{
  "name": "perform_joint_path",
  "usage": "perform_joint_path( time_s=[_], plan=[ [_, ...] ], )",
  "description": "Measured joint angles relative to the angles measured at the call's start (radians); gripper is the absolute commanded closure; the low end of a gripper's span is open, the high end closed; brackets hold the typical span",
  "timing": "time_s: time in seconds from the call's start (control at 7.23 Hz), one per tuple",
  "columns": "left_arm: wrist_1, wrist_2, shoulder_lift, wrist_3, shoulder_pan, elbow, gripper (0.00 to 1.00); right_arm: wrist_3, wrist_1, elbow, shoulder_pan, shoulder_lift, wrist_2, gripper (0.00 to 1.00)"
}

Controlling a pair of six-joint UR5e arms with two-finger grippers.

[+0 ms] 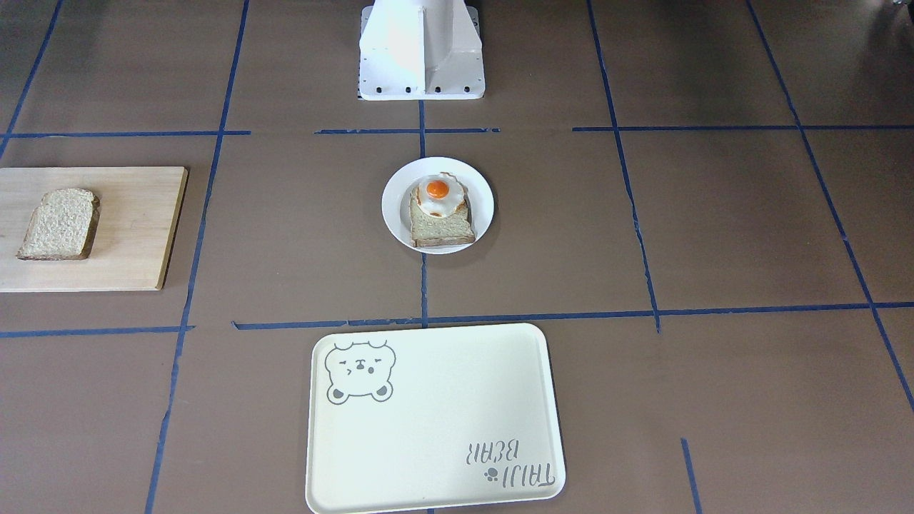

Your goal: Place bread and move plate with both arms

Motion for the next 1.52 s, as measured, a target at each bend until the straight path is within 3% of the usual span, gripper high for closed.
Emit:
perform_joint_path(
  time_s=[0.97, 1.24, 1.52],
  plan=[
    [-0.002, -0.002, 0.002, 0.009, -0.008, -0.021, 0.0, 0.036, 0.007, -0.011, -0.037, 0.065, 0.01, 0.0],
    [0.0, -0.002, 0.008, 0.007, -0.009, -0.041, 0.0, 0.173, 0.148, -0.009, -0.097, 0.01, 0.008, 0.0],
    [0.001, -0.002, 0.016, 0.003, -0.01, -0.06, 0.0, 0.409, 0.424, -0.027, -0.202, -0.077, -0.001, 0.0]
  ],
)
